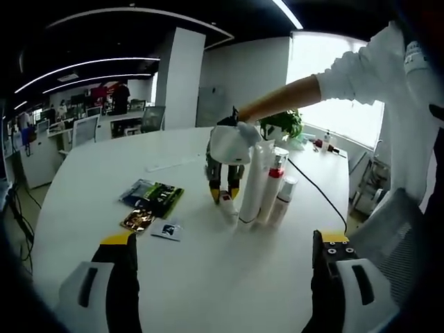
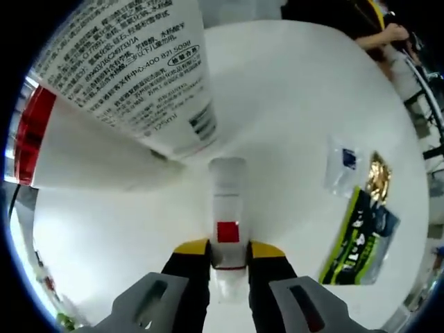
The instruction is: Arrange the skincare products in the storage area until every visible bottle or jar stands upright without overlapping.
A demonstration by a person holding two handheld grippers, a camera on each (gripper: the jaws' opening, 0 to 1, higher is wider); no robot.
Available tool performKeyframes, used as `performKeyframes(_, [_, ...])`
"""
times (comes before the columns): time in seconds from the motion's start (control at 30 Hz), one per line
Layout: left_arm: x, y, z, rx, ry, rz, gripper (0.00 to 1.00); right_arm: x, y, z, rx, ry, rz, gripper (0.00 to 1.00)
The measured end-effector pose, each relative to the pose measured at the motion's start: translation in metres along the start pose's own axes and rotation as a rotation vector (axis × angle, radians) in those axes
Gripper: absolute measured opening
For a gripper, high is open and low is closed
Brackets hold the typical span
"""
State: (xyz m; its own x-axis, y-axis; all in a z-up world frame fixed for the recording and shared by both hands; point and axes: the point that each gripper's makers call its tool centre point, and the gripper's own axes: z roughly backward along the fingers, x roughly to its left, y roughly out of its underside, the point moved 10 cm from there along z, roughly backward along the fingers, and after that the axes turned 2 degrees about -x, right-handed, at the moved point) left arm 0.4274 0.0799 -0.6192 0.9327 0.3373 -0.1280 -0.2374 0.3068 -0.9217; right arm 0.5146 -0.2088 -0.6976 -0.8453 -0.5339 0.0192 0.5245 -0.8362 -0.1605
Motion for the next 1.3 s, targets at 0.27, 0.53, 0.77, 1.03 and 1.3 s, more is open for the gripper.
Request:
performKeyframes(0.27, [0.002, 0.002, 0.0, 0.014, -0.009, 0.004, 0.99, 0.003, -0.004, 0.023, 0.013, 0.073, -0.014, 0.11])
performKeyframes(0.53, [-0.001, 0.002, -0.002, 0.014, 0.006, 0.007, 0.99, 0.003, -0.008, 0.05, 0.073, 0.188, -0.017, 0.11])
performKeyframes(0.77, [-0.002, 0.001, -0.002, 0.008, 0.011, 0.009, 0.99, 0.008, -0.02, 0.08, 0.104, 0.256, 0.004, 0.11])
performKeyframes(1.03, [-0.004, -0.001, -0.002, 0.0, 0.012, 0.007, 0.99, 0.014, -0.039, 0.113, 0.142, 0.327, 0.023, 0.11])
performKeyframes(1.3, [-0.007, -0.004, -0.002, -0.007, 0.023, 0.0, 0.98, 0.021, -0.047, 0.144, 0.208, 0.4, 0.054, 0.11])
